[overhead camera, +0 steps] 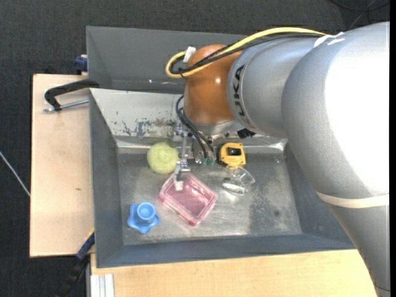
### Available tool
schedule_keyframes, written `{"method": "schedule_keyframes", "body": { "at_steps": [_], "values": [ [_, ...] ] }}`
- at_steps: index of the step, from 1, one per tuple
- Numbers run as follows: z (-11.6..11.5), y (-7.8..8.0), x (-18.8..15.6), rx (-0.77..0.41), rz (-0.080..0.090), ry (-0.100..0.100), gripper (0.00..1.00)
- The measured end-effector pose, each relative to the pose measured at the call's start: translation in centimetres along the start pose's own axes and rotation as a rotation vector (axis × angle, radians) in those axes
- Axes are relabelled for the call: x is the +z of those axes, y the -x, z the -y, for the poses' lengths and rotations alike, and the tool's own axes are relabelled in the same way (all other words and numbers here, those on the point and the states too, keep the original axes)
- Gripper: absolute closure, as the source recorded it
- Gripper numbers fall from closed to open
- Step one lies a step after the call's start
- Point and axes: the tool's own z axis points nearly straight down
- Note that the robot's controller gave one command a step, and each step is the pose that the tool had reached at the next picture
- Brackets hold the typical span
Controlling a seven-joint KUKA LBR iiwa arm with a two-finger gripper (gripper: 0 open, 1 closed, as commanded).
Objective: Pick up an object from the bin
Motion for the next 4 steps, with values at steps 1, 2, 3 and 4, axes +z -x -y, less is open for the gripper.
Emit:
{"method": "schedule_keyframes", "body": {
  "at_steps": [1, 2, 3, 4],
  "values": [
    [0.44, -0.18, -0.14, 0.003, 0.004, 0.01, 1.0],
    [0.4, -0.18, -0.15, 0.001, 0.004, 0.009, 1.0],
    [0.39, -0.18, -0.15, 0.001, 0.004, 0.009, 1.0],
    [0.39, -0.18, -0.15, 0.001, 0.004, 0.009, 1.0]
  ]
}}
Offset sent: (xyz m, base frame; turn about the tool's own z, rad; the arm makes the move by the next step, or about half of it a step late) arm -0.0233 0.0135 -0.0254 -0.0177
